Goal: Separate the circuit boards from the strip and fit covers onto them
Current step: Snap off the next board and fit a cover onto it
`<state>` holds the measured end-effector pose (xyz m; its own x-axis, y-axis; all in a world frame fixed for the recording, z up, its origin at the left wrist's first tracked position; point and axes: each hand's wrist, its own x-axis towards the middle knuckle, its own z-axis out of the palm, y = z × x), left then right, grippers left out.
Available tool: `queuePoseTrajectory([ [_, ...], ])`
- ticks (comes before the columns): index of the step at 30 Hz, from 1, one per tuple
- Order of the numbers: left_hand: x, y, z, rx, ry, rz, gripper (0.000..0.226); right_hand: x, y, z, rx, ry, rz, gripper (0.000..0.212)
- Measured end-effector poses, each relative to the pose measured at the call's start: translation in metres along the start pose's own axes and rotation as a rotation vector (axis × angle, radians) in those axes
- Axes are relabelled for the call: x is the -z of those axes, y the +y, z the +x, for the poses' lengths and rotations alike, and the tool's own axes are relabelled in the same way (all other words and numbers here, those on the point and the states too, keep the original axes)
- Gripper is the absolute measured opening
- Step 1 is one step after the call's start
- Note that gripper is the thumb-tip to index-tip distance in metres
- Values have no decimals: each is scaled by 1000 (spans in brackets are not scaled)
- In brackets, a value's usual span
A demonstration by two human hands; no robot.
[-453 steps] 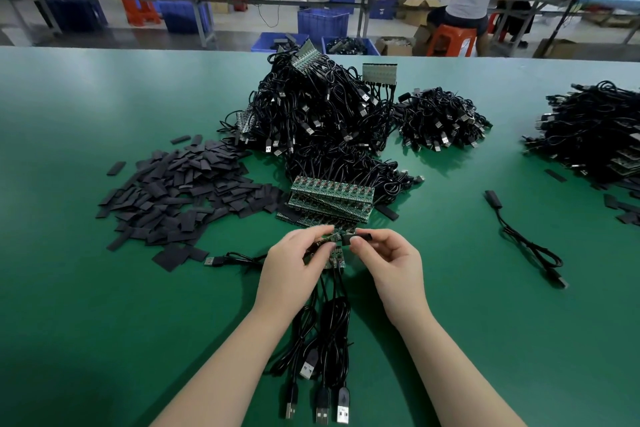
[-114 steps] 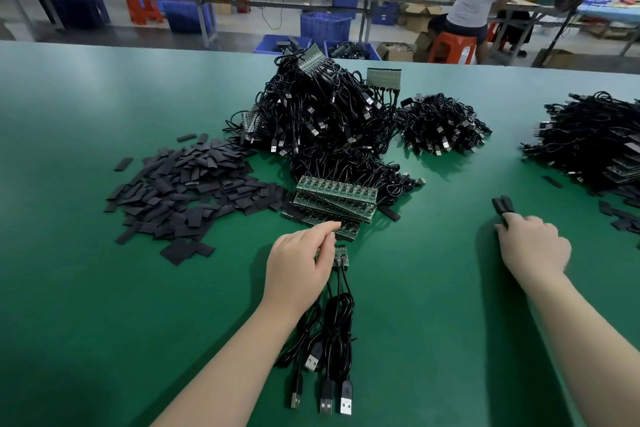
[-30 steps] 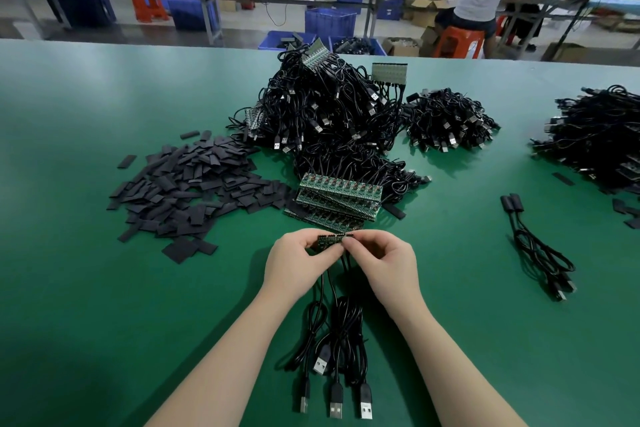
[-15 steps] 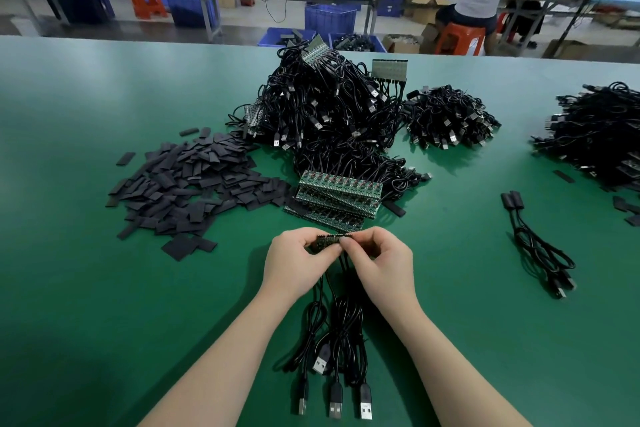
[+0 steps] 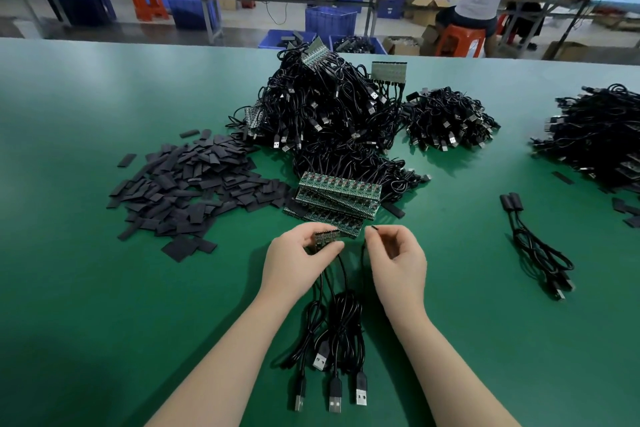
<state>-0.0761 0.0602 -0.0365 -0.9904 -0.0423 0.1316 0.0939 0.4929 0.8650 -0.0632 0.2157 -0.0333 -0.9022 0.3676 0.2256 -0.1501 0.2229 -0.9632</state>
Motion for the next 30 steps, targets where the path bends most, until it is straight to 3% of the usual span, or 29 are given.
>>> queuePoseTrajectory([
  [2,-2,1,0,14,-32,129,41,3,0,-1,-21,96,73,11],
  [5,-5,4,1,-89,6,355,44,12,-8,-1,40,235,116,12],
  [8,-6,4,1,-123,27,416,42,24,-32,3,281,381,139,17],
  [11,-7,1,2,-164,25,442,32,36,-68,10,650,471,146,18],
  [14,-6,1,2,-181,15,401,21,46,-106,10,930,468,173,17],
  [16,-7,1,-1,-271,63,370,18,48,-129,5,966,395,183,18],
  [18,-8,5,-7,-400,59,343,18,45,-145,-2,901,287,209,20],
  [20,-9,9,-12,-530,-92,361,27,37,-154,-7,745,163,300,19],
  [23,-11,10,-10,-601,-286,383,35,26,-158,-3,333,-17,641,13],
  [26,-10,9,-9,-501,-298,290,39,15,-145,16,-150,-61,1020,7],
  [28,-8,8,-10,-474,-260,207,35,7,-124,27,-364,-70,1022,8],
  [30,-5,11,-11,-472,-281,222,38,-2,-95,31,-483,-108,821,15],
])
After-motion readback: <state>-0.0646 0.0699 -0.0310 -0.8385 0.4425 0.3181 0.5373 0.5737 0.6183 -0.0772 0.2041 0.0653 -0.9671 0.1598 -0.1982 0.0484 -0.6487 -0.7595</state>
